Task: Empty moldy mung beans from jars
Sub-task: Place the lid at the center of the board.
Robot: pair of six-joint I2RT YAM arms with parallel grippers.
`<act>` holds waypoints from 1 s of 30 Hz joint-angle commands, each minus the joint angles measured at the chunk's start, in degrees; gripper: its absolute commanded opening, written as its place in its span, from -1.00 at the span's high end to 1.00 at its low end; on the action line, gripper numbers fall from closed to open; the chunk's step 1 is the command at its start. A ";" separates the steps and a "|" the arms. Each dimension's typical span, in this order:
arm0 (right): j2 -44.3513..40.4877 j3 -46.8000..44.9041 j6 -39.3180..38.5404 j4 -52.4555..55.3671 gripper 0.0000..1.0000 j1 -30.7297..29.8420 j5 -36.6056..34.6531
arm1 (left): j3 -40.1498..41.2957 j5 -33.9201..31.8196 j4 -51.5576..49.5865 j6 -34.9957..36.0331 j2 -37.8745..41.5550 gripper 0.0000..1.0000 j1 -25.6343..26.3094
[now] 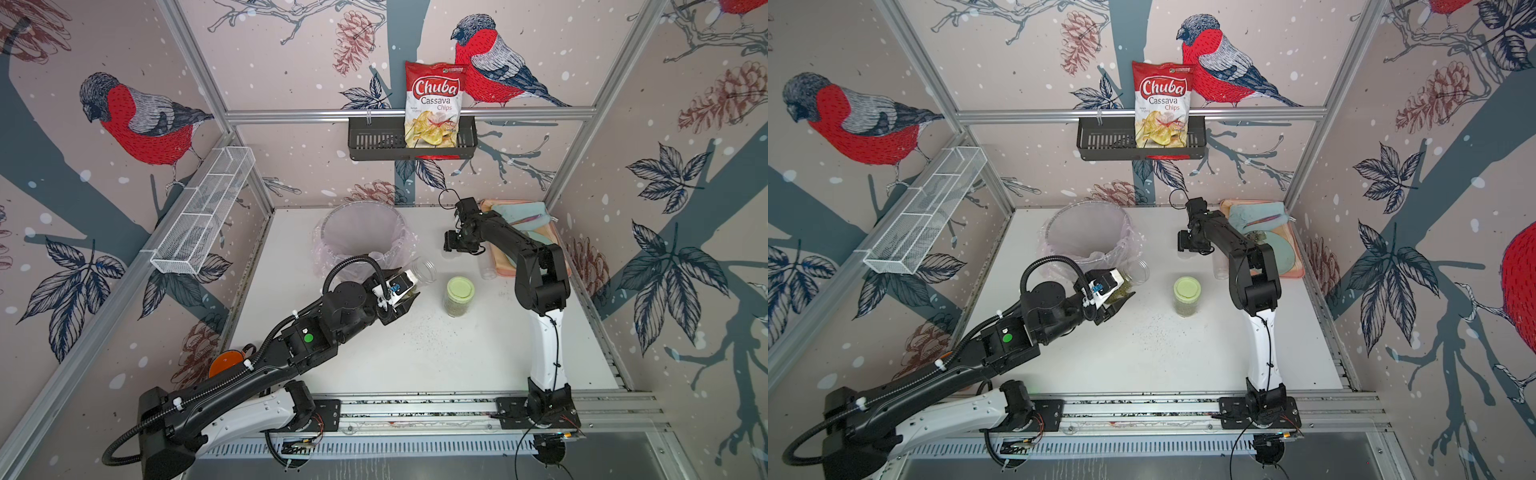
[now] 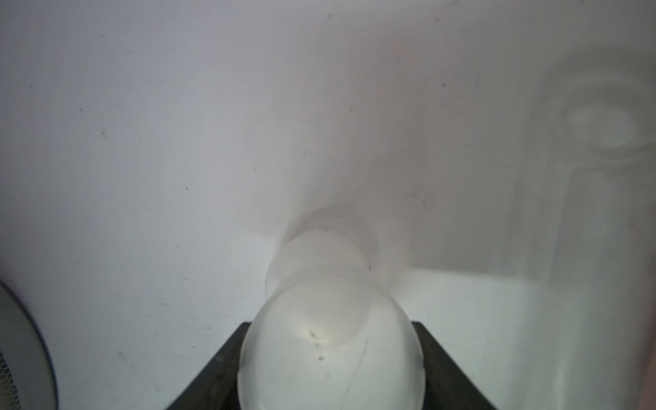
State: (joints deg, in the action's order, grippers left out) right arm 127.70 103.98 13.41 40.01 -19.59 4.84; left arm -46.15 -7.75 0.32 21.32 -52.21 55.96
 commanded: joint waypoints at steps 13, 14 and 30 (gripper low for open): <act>-1.53 -1.23 0.09 2.61 -0.24 0.08 -1.23 | 0.86 -0.22 4.62 -0.59 1.80 0.74 -0.14; -1.68 -1.12 0.13 2.55 -0.24 0.15 -1.23 | 0.89 -0.33 4.60 -0.60 1.92 0.73 -0.15; 3.61 11.47 2.77 2.85 -0.23 1.91 -2.14 | 1.57 -0.42 4.78 -0.34 3.47 0.73 -0.15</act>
State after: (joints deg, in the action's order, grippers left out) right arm 129.47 112.03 15.03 42.44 -17.50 2.37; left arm -44.73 -7.94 0.84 20.95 -49.08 55.92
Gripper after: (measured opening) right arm 0.663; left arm 0.638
